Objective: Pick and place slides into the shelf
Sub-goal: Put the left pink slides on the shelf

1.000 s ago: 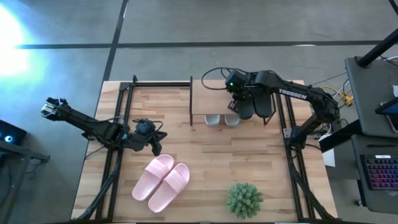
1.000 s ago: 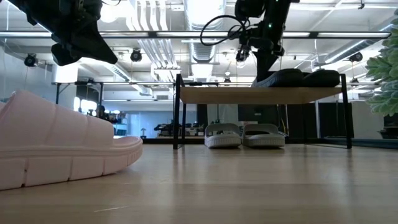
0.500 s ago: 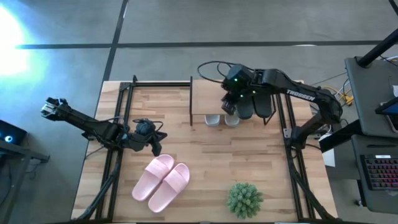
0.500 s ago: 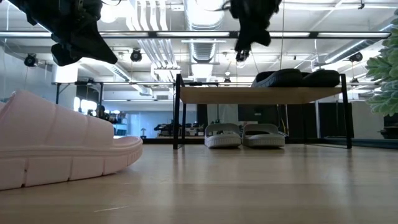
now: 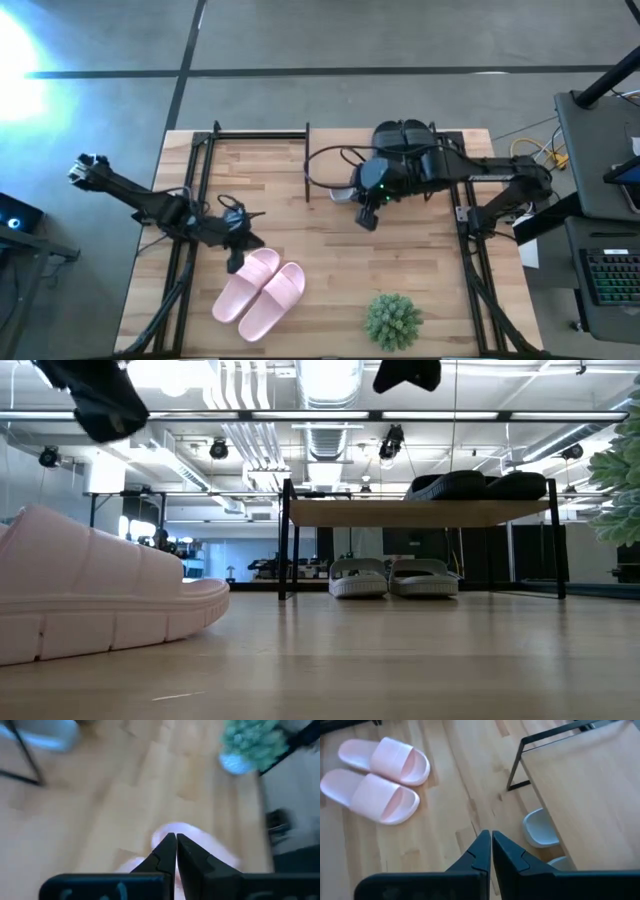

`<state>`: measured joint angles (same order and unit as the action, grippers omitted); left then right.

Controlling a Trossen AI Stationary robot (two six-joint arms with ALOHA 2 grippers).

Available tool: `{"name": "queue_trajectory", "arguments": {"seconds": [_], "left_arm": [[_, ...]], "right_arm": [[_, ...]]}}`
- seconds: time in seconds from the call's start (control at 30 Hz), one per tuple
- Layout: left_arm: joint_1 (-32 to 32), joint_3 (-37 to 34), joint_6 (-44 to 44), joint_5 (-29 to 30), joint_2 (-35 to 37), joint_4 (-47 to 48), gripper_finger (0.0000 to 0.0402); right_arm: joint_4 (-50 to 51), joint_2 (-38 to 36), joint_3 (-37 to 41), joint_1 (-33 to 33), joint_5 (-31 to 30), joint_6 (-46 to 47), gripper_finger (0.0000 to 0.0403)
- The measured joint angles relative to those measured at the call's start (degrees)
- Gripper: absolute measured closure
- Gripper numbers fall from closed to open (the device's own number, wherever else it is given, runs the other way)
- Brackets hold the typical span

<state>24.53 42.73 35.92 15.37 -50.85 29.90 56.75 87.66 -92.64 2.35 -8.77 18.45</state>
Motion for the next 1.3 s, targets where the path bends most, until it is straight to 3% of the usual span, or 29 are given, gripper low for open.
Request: {"name": "queue_trajectory", "arguments": {"seconds": [0.13,0.23,0.43,0.6,0.7,0.93,1.07,1.3], "left_arm": [[3.8,9.2,-3.3,14.6,-1.8,15.4,0.0402],[6.6,16.2,0.3,19.3,-4.2,26.7,0.0402],[14.3,20.9,8.7,17.4,-8.5,33.7,0.0402],[22.8,19.9,8.7,4.8,-14.3,34.5,0.0402],[28.3,20.2,9.6,1.2,-19.7,37.6,0.0402],[36.2,22.4,13.3,1.8,-31.3,39.1,0.0402],[37.6,24.4,13.3,2.8,-36.6,41.0,0.0402],[37.7,25.3,18.4,8.9,-39.1,46.3,0.0375]], "right_arm": [[0.0,0.0,0.0,1.4,-1.2,4.0,0.0394],[0.0,0.0,0.0,2.4,-2.3,5.9,0.0394],[0.0,0.0,0.0,4.1,-4.5,7.6,0.0394],[0.0,0.0,0.0,4.5,-4.8,8.2,0.0394],[0.0,0.0,0.0,4.5,-4.8,8.2,0.0394],[0.0,0.0,0.0,4.5,-4.8,8.2,0.0394],[0.0,0.0,0.0,4.4,-4.8,8.1,0.0394],[0.0,0.0,0.0,3.9,-4.8,8.1,0.0394]]}}
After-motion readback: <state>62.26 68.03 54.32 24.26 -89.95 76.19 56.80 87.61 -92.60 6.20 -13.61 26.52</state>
